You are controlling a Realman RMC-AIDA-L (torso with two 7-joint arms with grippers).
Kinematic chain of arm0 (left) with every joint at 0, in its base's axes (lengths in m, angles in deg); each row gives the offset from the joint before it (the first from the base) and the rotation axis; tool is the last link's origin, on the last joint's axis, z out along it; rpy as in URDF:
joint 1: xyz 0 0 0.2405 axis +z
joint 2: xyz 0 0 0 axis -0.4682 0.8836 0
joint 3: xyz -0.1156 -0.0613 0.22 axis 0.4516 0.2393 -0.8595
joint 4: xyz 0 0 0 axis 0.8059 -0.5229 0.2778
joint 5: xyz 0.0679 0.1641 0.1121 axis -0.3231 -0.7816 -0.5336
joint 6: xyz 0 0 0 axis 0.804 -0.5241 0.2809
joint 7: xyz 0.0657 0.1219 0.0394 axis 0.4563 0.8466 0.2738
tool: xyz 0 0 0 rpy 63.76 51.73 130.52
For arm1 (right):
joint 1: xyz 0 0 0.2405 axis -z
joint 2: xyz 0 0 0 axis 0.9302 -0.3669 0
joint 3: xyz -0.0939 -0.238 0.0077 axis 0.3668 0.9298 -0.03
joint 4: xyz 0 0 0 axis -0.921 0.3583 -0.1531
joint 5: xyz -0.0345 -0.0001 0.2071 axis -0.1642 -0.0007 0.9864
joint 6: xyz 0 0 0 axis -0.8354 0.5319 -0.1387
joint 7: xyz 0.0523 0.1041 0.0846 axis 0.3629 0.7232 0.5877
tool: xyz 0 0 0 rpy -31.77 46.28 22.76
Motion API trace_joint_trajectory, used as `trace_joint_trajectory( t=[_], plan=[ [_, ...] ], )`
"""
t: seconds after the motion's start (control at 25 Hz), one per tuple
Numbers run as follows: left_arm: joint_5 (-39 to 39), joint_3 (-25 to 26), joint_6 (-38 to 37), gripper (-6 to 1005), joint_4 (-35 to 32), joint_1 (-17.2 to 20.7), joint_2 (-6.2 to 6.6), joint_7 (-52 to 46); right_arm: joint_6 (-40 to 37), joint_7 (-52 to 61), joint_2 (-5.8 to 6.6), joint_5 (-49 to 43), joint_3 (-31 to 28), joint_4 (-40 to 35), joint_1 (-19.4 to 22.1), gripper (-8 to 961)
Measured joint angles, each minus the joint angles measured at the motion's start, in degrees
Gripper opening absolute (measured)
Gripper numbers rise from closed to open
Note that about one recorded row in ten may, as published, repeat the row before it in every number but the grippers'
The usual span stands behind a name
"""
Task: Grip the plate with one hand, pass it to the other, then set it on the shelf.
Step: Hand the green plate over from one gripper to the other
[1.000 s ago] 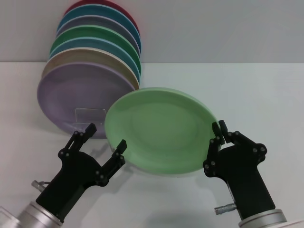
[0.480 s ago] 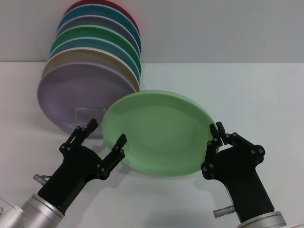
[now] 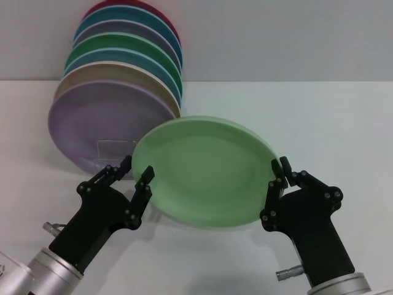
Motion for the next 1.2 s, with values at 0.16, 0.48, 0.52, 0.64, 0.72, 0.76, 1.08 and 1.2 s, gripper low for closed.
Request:
trace_joint_trajectory(
  t=[0.16, 0.48, 0.52, 0.64, 0.72, 0.76, 1.08, 1.2],
  plan=[
    [0.0, 0.0, 0.0, 403, 0.0, 0.1, 0.02, 0.0, 0.1, 0.0, -0.03, 0.0, 0.0, -0.1, 0.0, 21],
    [-0.1, -0.2, 0.0, 334, -0.1, 0.0, 0.02, 0.0, 0.2, 0.0, -0.08, 0.0, 0.3, -0.2, 0.0, 21],
    [-0.1, -0.2, 0.0, 313, -0.1, 0.0, 0.03, 0.0, 0.2, 0.0, -0.08, 0.0, 0.3, -0.2, 0.0, 21],
    [-0.1, -0.1, 0.0, 249, -0.1, 0.0, 0.02, 0.0, 0.3, 0.0, -0.08, 0.0, 0.4, -0.2, -0.1, 21],
    [-0.1, 0.0, 0.0, 246, -0.1, 0.0, 0.02, -0.1, 0.3, 0.0, -0.04, 0.0, 0.5, -0.2, -0.1, 21],
    [0.0, 0.0, 0.0, 244, -0.1, 0.0, 0.02, -0.2, 0.3, 0.0, -0.04, 0.0, 0.5, -0.2, -0.1, 21],
    [0.0, 0.0, 0.2, 198, -0.1, 0.1, 0.03, -0.5, 0.3, 0.0, 0.07, 0.0, 1.1, -0.3, -0.1, 21],
    [0.0, -0.1, 0.2, 174, -0.1, 0.2, 0.02, -0.5, 0.2, 0.0, 0.08, 0.0, 1.2, -0.3, -0.1, 21]
  ],
)
